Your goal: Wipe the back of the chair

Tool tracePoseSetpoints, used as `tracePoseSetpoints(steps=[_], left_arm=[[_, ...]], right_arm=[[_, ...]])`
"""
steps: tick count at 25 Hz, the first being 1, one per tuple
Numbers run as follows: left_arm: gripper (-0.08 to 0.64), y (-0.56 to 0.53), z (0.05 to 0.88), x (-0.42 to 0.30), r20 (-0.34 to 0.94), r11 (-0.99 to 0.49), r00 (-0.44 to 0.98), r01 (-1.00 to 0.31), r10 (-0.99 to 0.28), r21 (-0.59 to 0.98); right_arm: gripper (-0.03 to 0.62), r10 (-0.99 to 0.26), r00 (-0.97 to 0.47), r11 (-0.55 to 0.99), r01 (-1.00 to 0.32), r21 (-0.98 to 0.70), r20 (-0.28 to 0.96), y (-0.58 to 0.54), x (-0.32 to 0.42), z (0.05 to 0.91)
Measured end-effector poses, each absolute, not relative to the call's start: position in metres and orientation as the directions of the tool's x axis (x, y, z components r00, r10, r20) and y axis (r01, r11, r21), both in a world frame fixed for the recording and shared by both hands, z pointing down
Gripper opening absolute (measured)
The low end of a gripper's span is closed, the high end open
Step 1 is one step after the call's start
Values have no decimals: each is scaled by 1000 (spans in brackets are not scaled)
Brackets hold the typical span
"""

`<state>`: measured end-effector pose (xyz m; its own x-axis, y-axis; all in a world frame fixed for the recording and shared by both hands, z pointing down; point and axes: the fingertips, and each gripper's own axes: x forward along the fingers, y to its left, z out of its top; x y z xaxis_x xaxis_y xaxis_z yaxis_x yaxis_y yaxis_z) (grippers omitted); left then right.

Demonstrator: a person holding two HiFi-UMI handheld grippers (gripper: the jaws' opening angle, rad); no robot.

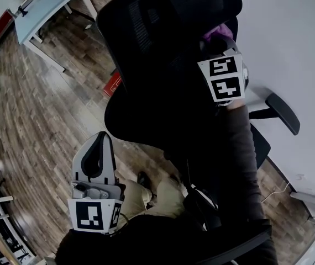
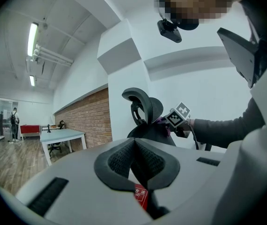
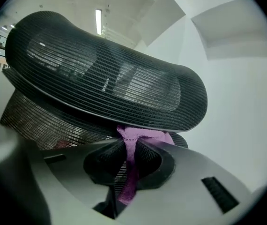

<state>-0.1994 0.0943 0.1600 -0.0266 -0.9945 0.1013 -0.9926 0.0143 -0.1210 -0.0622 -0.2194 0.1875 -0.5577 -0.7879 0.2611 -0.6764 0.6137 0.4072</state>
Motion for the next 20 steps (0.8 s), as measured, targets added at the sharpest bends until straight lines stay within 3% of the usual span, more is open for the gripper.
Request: tracePoseSetpoints(steps=[20], left_arm=[[9,95,161,-186,79,1,-9,-995,-997,-104]], right_arm=[[48,-705,-655,705,-604,372,273,-140,-101,193]])
